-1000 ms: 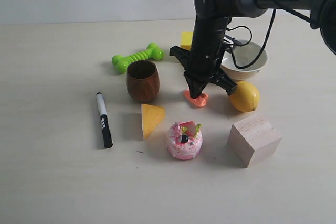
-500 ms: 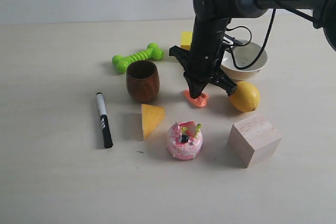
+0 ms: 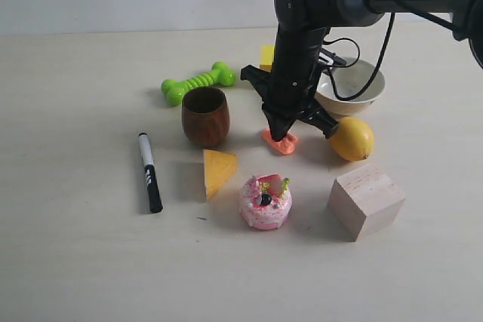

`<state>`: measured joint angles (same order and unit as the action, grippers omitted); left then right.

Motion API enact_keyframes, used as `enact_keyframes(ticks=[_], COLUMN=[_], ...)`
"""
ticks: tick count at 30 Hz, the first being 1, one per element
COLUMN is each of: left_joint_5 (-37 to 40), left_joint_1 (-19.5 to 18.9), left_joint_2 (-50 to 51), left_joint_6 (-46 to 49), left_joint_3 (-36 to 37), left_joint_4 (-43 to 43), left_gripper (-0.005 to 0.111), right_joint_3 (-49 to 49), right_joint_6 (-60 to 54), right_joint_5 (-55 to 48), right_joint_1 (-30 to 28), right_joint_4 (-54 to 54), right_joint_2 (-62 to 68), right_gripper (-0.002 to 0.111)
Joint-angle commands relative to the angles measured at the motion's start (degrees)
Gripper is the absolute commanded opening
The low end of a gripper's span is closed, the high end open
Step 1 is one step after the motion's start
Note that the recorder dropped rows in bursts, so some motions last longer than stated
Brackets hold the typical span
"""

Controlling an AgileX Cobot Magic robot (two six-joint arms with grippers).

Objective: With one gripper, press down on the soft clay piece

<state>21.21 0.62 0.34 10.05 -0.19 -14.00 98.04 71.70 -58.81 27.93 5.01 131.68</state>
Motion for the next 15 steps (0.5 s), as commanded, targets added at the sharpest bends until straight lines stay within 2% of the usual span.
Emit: enact_keyframes(ticks=[1, 15], left_joint_5=[-0.2, -0.2], left_joint_1=[-0.2, -0.2], left_joint_2=[-0.3, -0.3], left_joint_6=[0.3, 0.3], left_joint_3=[0.2, 0.2], left_joint_4=[-0.2, -0.2], left_gripper=[0.000, 0.000], right_joint_3=[-0.4, -0.4], right_joint_6=[0.2, 0.2], right_joint_5=[1.7, 1.1], right_joint_1=[0.7, 0.3], right_joint_4=[1.9, -0.5], right_joint_2=[-1.0, -3.1], right_gripper=[0.000, 0.000])
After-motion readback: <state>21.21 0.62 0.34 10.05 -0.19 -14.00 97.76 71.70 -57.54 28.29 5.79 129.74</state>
